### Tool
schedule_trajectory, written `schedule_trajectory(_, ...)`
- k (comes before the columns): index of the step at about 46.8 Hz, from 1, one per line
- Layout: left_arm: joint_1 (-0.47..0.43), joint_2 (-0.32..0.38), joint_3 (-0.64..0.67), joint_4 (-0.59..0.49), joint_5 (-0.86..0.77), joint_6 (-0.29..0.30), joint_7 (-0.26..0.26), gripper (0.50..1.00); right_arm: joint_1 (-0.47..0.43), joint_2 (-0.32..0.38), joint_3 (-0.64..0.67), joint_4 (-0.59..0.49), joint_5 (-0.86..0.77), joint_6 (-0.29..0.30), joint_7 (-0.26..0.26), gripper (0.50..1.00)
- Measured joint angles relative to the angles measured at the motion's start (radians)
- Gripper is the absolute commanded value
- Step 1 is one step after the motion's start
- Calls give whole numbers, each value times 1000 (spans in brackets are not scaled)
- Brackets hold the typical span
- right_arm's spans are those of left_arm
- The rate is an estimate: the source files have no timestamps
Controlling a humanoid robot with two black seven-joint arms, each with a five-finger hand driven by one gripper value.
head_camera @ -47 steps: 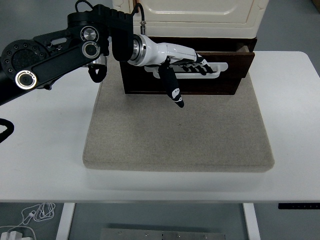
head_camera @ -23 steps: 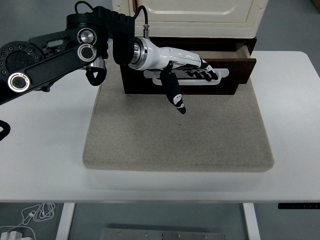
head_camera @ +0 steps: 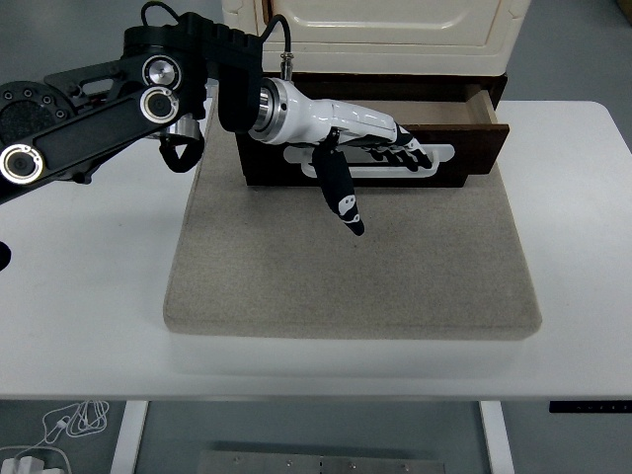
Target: Open the drawer under the combination cabinet
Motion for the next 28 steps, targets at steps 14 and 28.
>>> schedule_trajectory(14,0,1,0,-19,-11,-13,1,1000,0,0,0,0,0,0,0,928)
schedule_trajectory(28,0,7,0,-28,-19,-21,1,1000,0,0,0,0,1,0,0,928)
